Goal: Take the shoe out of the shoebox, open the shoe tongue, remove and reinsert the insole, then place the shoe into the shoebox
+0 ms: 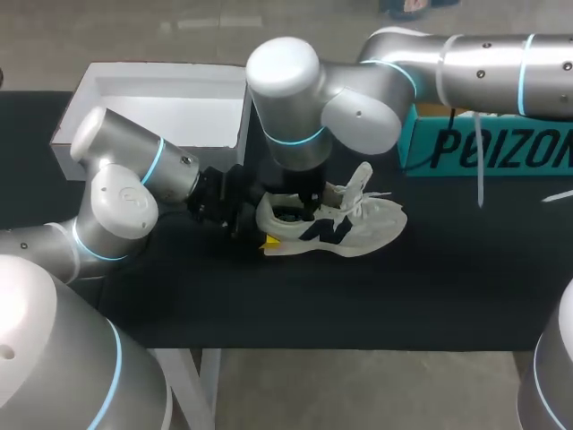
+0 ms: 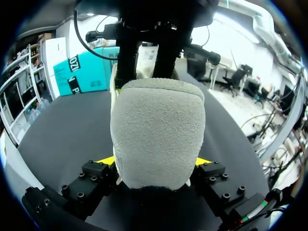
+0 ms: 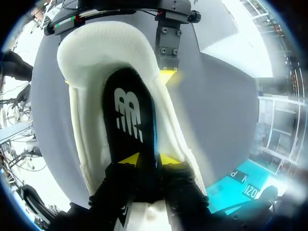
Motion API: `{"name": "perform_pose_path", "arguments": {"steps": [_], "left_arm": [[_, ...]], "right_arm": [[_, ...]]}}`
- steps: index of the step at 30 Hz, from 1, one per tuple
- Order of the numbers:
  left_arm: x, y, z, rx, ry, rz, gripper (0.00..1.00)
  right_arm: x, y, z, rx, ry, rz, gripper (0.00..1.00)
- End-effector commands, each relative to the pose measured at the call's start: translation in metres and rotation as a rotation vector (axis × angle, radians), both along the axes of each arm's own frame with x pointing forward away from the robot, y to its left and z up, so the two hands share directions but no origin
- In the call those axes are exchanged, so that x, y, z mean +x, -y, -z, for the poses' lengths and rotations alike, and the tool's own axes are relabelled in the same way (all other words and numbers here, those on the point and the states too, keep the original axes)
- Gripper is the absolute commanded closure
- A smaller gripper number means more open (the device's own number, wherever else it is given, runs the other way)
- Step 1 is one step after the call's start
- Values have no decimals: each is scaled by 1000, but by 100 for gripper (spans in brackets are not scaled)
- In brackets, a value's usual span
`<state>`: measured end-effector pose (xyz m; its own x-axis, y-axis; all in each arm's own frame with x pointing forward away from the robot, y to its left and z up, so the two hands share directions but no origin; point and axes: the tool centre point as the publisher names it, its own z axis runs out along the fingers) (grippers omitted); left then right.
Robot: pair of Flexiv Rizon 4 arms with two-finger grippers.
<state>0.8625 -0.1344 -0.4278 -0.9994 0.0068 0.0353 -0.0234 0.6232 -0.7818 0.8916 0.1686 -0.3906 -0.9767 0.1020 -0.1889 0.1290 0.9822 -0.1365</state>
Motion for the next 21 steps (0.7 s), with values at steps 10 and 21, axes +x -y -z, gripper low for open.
{"name": "perform_pose_path", "arguments": {"steps": [10,21], "left_arm": [[-1,1,2,0,1,-1,100],[-1,1,2,0,1,-1,100]], "right_arm": [[6,-4,31,81,-86,-32,69],[-2,2,43,117,-217,-129,56]]}}
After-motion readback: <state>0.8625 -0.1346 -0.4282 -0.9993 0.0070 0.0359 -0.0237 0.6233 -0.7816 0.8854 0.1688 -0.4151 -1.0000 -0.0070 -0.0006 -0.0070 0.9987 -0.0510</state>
